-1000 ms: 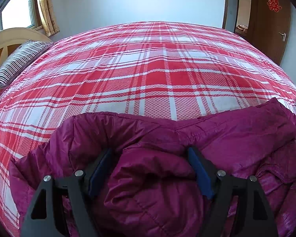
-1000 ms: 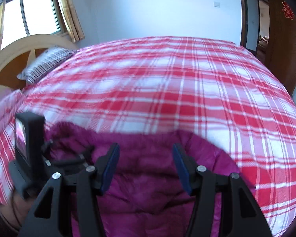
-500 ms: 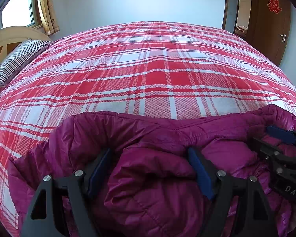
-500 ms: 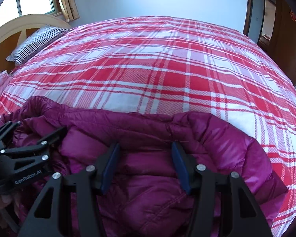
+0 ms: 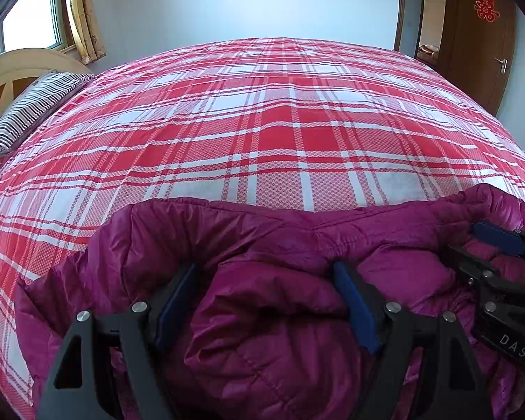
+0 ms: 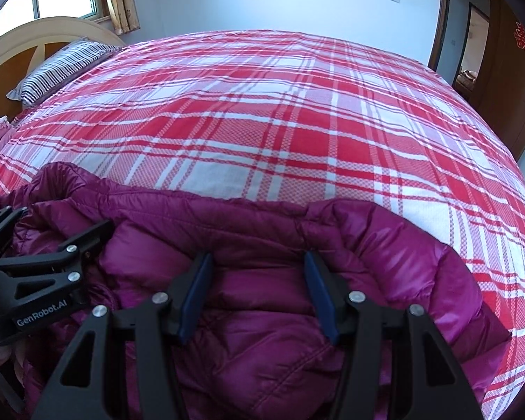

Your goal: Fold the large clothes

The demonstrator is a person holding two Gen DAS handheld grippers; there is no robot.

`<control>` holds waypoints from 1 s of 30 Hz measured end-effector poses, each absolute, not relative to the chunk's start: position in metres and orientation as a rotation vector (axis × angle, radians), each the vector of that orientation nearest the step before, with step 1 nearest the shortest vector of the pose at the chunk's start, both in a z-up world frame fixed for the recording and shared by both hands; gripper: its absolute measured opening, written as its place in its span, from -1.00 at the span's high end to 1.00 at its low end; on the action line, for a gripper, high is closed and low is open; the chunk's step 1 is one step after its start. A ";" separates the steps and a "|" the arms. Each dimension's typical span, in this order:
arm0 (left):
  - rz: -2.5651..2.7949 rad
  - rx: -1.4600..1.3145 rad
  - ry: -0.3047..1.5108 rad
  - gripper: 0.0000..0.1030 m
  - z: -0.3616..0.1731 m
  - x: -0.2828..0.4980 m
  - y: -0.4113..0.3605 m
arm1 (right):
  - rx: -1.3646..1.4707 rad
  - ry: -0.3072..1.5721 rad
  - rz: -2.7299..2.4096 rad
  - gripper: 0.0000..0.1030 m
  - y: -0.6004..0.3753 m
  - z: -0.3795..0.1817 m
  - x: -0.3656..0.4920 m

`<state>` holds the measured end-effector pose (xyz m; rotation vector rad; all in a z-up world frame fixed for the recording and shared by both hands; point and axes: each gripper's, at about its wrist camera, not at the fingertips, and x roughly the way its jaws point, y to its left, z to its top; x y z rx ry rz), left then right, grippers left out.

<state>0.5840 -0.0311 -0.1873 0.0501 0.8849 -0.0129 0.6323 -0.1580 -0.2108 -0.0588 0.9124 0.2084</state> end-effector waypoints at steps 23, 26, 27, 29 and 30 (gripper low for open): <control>-0.032 0.027 0.904 -0.61 -0.167 0.582 -0.020 | -0.137 0.946 0.207 -0.17 -0.155 -0.197 0.633; -0.086 -0.039 0.838 -0.61 -0.128 0.549 0.000 | -0.096 0.932 0.218 -0.48 -0.173 -0.168 0.610; -0.103 -0.038 0.820 -0.61 -0.117 0.534 0.005 | -0.091 0.918 0.232 -0.52 -0.181 -0.158 0.598; -0.135 -0.019 0.779 -0.61 -0.095 0.489 0.016 | -0.080 0.894 0.265 -0.56 -0.201 -0.136 0.560; -0.145 -0.006 0.765 -0.61 -0.089 0.467 0.020 | -0.075 0.893 0.276 -0.62 -0.210 -0.131 0.544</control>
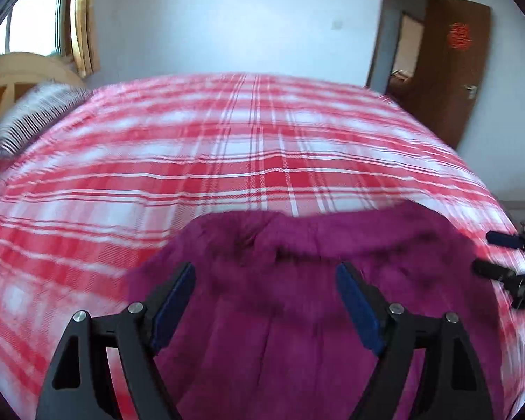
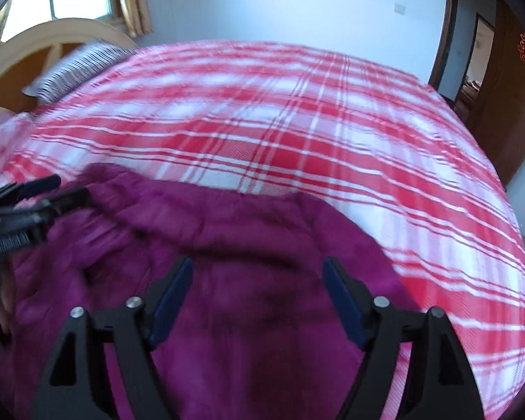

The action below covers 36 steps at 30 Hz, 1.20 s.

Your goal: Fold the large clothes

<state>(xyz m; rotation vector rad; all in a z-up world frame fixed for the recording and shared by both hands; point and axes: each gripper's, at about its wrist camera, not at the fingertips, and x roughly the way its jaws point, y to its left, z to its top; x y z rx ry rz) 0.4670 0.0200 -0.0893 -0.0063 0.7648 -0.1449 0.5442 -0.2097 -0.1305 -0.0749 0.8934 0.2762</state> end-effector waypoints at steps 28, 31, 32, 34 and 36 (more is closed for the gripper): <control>-0.333 -0.053 0.917 0.73 -0.175 0.122 0.095 | 0.290 1.025 0.311 0.72 -0.275 -0.203 0.163; -0.361 -0.058 0.874 0.88 -0.160 0.110 0.095 | 0.284 0.998 0.340 0.79 -0.271 -0.196 0.156; -0.372 -0.060 0.855 0.88 -0.152 0.104 0.095 | 0.306 0.985 0.358 0.81 -0.273 -0.193 0.152; -0.420 -0.094 0.827 0.89 -0.133 0.092 0.101 | 0.343 0.965 0.365 0.82 -0.278 -0.188 0.142; -0.473 -0.119 0.785 0.89 -0.108 0.075 0.107 | 0.389 0.928 0.373 0.83 -0.288 -0.177 0.127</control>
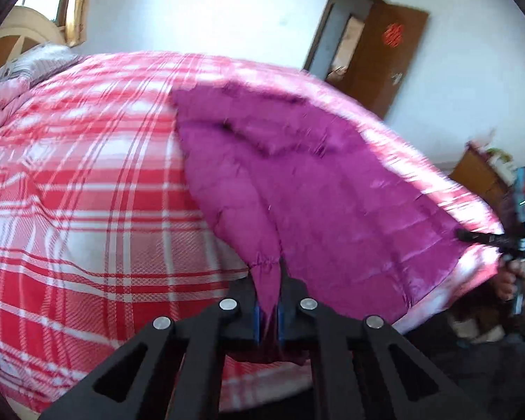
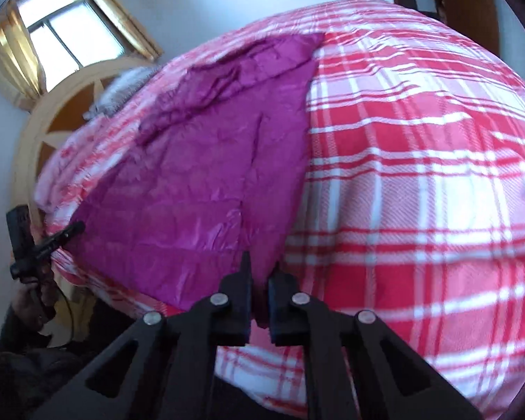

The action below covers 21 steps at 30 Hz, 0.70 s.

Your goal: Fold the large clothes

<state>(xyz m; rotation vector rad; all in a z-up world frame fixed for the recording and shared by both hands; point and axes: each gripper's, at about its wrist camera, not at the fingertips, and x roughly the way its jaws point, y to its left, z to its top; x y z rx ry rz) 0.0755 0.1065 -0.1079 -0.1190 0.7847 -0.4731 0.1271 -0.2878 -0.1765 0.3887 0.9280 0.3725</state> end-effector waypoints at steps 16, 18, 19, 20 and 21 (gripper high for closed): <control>-0.648 -0.181 0.536 0.88 -0.020 0.157 0.103 | 0.474 0.565 0.446 0.85 -0.346 -0.031 0.132; -0.620 -0.205 0.577 0.89 -0.038 0.204 0.104 | 0.476 0.589 0.428 0.85 -0.345 -0.038 0.165; -0.621 -0.214 0.595 0.89 -0.046 0.221 0.102 | 0.491 0.603 0.428 0.85 -0.342 -0.042 0.181; -0.601 -0.227 0.612 0.89 -0.054 0.243 0.102 | 0.495 0.613 0.419 0.85 -0.340 -0.045 0.199; -0.587 -0.244 0.629 0.89 -0.061 0.264 0.102 | 0.498 0.631 0.401 0.85 -0.338 -0.049 0.225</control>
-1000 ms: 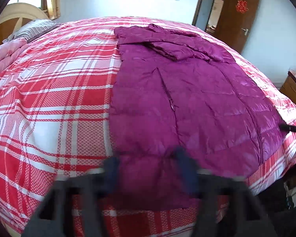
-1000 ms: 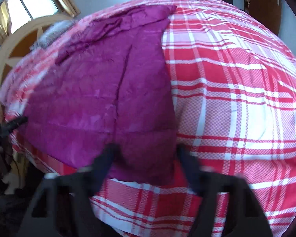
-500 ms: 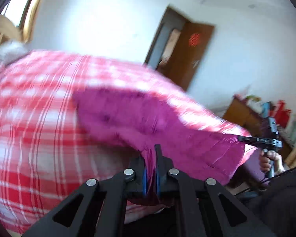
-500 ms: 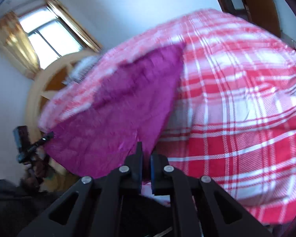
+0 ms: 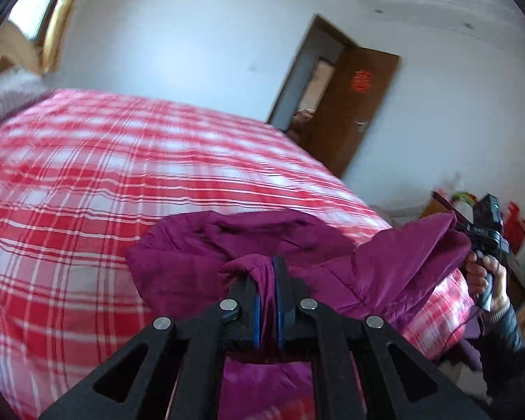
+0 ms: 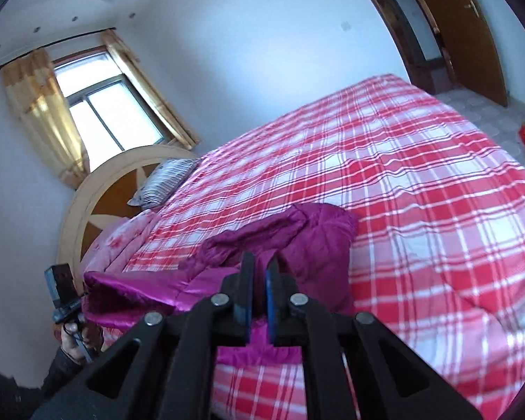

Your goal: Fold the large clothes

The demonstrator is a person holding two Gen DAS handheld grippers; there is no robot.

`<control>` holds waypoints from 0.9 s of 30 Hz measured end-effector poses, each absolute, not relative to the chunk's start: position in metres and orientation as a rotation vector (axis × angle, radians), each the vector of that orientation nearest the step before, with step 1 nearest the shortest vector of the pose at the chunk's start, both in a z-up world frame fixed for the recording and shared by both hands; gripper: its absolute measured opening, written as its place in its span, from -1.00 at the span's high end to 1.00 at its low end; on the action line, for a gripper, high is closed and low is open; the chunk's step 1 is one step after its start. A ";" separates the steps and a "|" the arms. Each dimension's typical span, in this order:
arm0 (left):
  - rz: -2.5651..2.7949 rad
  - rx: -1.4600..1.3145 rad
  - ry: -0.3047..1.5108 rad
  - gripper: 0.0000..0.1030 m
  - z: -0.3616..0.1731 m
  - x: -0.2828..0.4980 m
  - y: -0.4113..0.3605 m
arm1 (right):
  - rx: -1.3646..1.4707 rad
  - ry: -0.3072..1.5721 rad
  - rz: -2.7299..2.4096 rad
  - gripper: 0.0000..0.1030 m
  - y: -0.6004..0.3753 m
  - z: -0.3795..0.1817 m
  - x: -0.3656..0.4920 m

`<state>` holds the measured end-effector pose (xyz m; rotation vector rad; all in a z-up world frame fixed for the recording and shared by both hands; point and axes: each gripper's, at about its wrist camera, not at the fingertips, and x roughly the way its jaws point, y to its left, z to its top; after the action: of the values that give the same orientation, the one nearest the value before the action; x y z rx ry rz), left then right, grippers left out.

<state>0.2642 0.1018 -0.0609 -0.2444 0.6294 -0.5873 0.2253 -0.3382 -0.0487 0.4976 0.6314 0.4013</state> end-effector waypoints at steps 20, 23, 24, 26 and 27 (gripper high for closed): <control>-0.183 -0.267 0.699 -0.38 -0.084 0.353 0.144 | 0.526 0.876 0.240 0.85 -0.333 -0.154 0.390; -0.195 -0.264 0.635 -0.46 -0.067 0.347 0.126 | 0.521 0.901 0.226 0.84 -0.330 -0.158 0.397; -0.198 -0.243 0.630 -0.47 -0.065 0.349 0.113 | 0.504 0.913 0.222 0.83 -0.328 -0.160 0.400; -0.260 -0.193 0.635 -0.47 -0.063 0.356 0.075 | 0.518 0.910 0.206 0.81 -0.327 -0.164 0.405; -0.289 -0.172 0.648 -0.47 -0.063 0.359 0.060 | 0.546 0.906 0.198 0.69 -0.330 -0.166 0.406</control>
<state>0.3590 0.0596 -0.0634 -0.1722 0.6475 -0.2887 0.4064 -0.3297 -0.1659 0.5462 0.9064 0.1984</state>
